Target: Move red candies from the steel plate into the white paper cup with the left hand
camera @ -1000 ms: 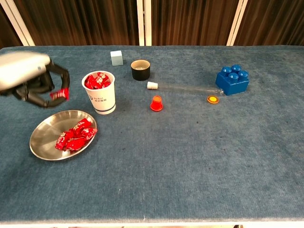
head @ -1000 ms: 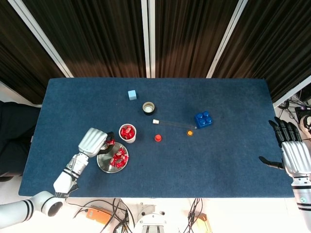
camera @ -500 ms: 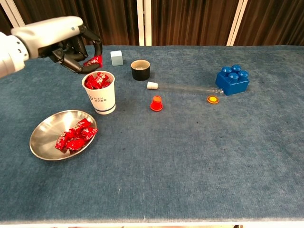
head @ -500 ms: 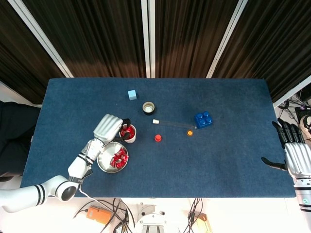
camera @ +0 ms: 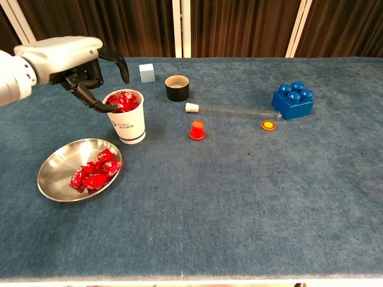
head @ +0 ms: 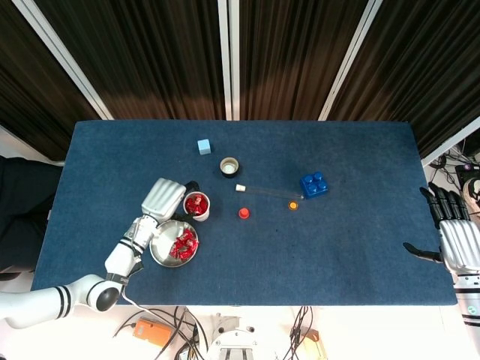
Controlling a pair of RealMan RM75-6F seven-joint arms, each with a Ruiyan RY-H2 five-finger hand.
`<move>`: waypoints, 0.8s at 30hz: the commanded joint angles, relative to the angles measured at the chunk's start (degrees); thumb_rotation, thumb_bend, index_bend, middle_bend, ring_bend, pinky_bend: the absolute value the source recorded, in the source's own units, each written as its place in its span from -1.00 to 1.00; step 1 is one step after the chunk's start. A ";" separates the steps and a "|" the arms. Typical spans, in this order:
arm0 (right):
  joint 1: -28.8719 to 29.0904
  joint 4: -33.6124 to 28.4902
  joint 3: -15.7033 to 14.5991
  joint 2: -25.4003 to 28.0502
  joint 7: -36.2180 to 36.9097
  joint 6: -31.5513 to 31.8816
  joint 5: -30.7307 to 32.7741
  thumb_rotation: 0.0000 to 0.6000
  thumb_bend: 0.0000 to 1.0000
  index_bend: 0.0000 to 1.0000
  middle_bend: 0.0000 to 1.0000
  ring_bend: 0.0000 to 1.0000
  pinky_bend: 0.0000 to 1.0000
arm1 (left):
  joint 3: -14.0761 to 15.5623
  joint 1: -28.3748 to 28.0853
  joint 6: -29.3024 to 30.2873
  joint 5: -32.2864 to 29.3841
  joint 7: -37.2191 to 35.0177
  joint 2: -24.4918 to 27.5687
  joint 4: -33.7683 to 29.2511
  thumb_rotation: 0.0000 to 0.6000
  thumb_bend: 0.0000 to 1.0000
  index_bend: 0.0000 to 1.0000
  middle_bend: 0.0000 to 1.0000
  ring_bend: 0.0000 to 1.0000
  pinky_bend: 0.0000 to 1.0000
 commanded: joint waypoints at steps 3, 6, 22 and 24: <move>-0.18 -0.10 0.11 0.40 0.14 0.27 0.11 1.00 -0.80 -1.00 -1.00 -1.00 -1.00 | 0.77 3.70 4.54 1.10 -2.04 5.65 -5.82 0.93 -0.82 -0.52 0.87 0.73 0.35; -0.14 0.24 0.29 0.76 0.75 0.07 0.48 1.00 -0.80 -1.00 -1.00 -1.00 -1.00 | 1.49 7.19 8.19 0.98 -3.18 10.37 -8.80 0.92 -0.82 -0.53 0.72 0.55 0.25; -0.75 2.40 -0.08 0.93 5.03 1.25 -1.05 1.00 -0.80 -1.00 -1.00 -1.00 -1.00 | 9.52 28.25 28.22 7.09 -20.23 19.83 0.37 1.00 -0.82 -0.56 -0.65 -0.88 -0.99; -1.22 1.93 -0.33 0.43 3.85 1.85 -1.03 1.00 -0.80 -1.00 -1.00 -1.00 -1.00 | 11.03 30.59 30.97 9.75 -21.97 19.83 1.02 1.00 -0.82 -0.57 -0.65 -0.88 -0.99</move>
